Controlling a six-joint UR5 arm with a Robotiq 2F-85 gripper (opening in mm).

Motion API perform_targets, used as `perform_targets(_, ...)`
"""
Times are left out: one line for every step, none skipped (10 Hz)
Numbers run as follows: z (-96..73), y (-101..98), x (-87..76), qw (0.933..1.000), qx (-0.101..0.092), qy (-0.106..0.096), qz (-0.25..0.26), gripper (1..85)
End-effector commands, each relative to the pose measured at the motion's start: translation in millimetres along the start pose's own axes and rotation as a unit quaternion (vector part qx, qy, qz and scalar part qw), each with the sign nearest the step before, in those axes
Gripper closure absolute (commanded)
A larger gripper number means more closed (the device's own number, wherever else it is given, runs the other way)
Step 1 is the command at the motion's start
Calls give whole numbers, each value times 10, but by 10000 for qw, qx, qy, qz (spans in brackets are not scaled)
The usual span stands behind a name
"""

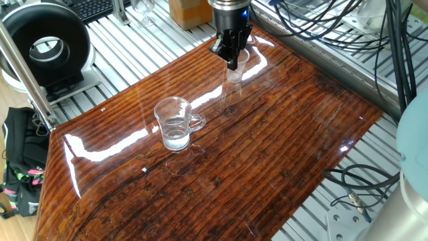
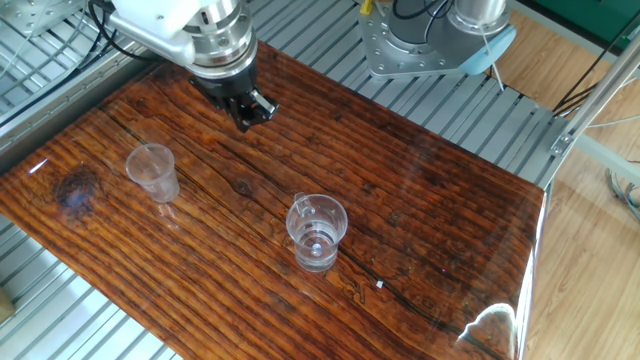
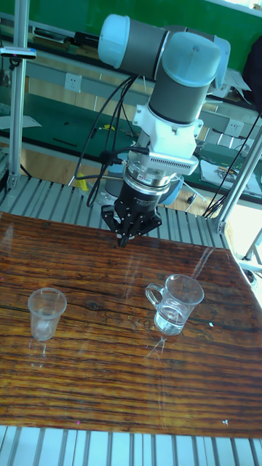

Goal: Pour the water from one cup into another empty cup

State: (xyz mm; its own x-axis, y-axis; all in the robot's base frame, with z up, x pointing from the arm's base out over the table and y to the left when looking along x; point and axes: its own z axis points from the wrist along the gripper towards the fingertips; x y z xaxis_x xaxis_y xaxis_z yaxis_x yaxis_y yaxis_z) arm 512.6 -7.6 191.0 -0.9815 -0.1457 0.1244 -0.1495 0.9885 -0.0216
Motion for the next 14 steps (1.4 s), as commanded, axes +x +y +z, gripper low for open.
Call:
perform_targets(-13, 68, 35, 9999, -138, 63, 5, 837)
perform_targets(-12, -9, 30, 10000, 9, 54, -23, 837)
perform_targets(-11, -22, 21, 10000, 35, 35, -51, 837)
perform_targets(-12, 39, 27, 9999, -83, 48, -65, 837)
perform_targets(-12, 53, 17, 9999, -110, 28, -53, 837)
perform_targets(-12, 72, 6, 9999, -145, 7, -20, 837)
perform_targets(-14, 112, -20, 9997, -223, -42, 47, 837)
perform_targets(-22, 173, -149, 9989, -337, -296, -110, 837)
perform_targets(-26, 205, -174, 9985, -398, -345, -138, 837)
perform_targets(-16, 102, -115, 9994, -200, -228, -158, 837)
perform_targets(-14, 58, -108, 9996, -118, -214, -111, 837)
perform_targets(-15, 83, -104, 9996, -167, -206, -31, 837)
perform_targets(-15, 74, -111, 9996, -150, -219, -30, 837)
perform_targets(-15, 73, -119, 9996, -147, -234, -30, 837)
